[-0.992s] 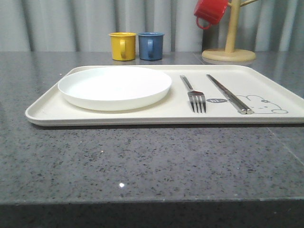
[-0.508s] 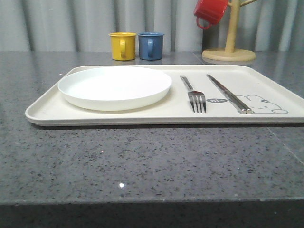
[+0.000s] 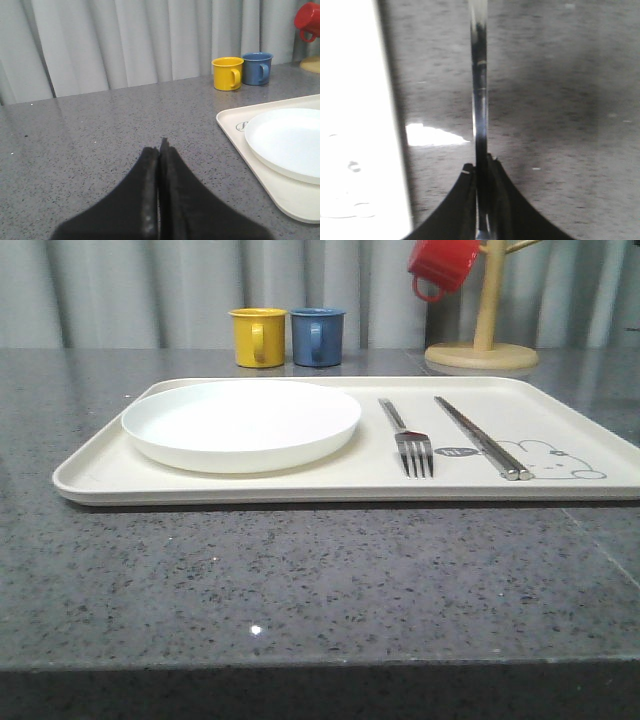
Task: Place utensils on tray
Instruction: 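Grasp the steel spoon with the right gripper, then lower the spoon onto the tray beside the chopsticks and release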
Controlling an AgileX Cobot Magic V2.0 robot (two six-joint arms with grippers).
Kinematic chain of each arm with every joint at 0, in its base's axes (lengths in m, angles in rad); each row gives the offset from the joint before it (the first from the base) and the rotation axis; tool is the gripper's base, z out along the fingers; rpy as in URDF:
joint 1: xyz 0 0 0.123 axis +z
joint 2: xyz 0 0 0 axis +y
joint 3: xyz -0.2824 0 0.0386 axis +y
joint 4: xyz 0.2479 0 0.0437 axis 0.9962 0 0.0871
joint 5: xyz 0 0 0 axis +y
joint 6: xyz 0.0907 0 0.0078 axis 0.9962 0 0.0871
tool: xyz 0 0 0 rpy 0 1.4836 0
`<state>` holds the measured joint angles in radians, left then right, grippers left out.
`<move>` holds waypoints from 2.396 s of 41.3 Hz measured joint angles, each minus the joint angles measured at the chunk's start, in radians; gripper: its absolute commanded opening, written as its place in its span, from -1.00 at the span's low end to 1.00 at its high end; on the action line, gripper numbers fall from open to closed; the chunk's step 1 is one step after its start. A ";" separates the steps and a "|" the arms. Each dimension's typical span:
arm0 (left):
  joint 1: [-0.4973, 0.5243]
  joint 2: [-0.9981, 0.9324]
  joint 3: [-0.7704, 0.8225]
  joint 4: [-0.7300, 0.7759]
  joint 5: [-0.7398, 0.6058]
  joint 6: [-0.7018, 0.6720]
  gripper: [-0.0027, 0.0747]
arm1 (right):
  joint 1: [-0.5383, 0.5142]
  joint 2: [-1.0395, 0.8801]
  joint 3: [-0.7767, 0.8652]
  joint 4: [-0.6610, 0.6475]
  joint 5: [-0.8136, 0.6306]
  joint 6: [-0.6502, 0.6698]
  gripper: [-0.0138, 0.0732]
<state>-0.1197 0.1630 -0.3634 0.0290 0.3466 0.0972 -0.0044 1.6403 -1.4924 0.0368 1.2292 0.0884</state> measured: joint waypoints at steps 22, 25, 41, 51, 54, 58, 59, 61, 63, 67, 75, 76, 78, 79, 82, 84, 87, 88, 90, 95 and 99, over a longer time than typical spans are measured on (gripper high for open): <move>0.000 0.000 0.000 0.000 0.000 0.000 -0.98 | 0.208 0.110 0.000 0.031 -0.012 0.140 -0.79; 0.000 0.000 0.000 0.000 0.000 0.000 -0.98 | 0.208 0.124 0.000 0.031 -0.022 0.153 -0.79; 0.000 0.000 0.000 0.000 0.000 0.000 -0.98 | 0.208 0.151 0.000 0.036 -0.071 0.163 -0.53; 0.000 0.000 0.000 0.000 0.000 0.000 -0.98 | 0.208 0.163 0.000 0.058 -0.071 0.166 -0.30; 0.000 0.000 0.000 0.000 0.000 0.000 -0.98 | 0.208 0.163 0.000 0.058 -0.071 0.166 -0.23; 0.000 0.000 0.000 0.000 0.000 0.000 -0.98 | 0.208 0.163 0.000 0.058 -0.071 0.166 -0.13; 0.000 0.000 0.000 0.000 0.000 0.000 -0.98 | 0.208 0.163 0.000 0.058 -0.071 0.166 -0.11; 0.000 0.000 0.000 0.000 0.000 0.000 -0.98 | 0.208 0.163 0.000 0.058 -0.071 0.166 -0.09; 0.000 0.000 0.000 0.000 0.000 0.000 -0.98 | 0.208 0.163 0.000 0.058 -0.071 0.166 -0.09; 0.000 0.000 0.000 0.000 0.000 0.000 -0.98 | 0.208 0.158 0.000 0.058 -0.071 0.166 -0.09; 0.000 0.000 0.000 0.000 0.000 0.000 -0.98 | 0.208 0.088 -0.016 0.046 -0.065 0.156 -0.10; 0.000 0.000 0.000 0.000 0.000 0.000 -0.98 | 0.208 0.075 -0.021 0.044 -0.063 0.149 -0.10; 0.000 0.000 0.000 0.000 0.000 0.000 -0.98 | 0.208 0.045 -0.028 0.042 -0.061 0.137 -0.11; 0.000 0.000 0.000 0.000 0.000 0.000 -0.98 | 0.208 0.031 -0.028 0.042 -0.061 0.131 -0.13; 0.000 0.000 0.000 0.000 0.000 0.000 -0.98 | 0.208 -0.015 -0.030 0.041 -0.056 0.109 -0.23; 0.000 0.000 0.000 0.000 0.000 0.000 -0.98 | 0.208 -0.050 -0.030 0.041 -0.051 0.091 -0.34; 0.000 0.000 0.000 0.000 0.000 0.000 -0.98 | 0.208 -0.086 -0.032 0.041 -0.035 0.065 -0.53; 0.000 0.000 0.000 0.000 0.000 0.000 -0.98 | 0.208 -0.094 -0.032 0.041 -0.027 0.061 -0.59; 0.000 0.000 0.000 0.000 0.000 0.000 -0.98 | 0.208 -0.113 -0.032 0.041 -0.012 0.045 -0.70; 0.000 0.000 0.000 0.000 0.000 0.000 -0.98 | 0.208 -0.152 -0.027 0.041 0.009 0.020 -0.88; 0.000 0.000 0.000 0.000 0.000 0.000 -0.98 | 0.208 -0.193 0.002 0.041 0.011 -0.003 -0.90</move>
<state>-0.1197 0.1630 -0.3634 0.0290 0.3466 0.0972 0.2038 1.4475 -1.4909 0.0774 1.2399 0.0855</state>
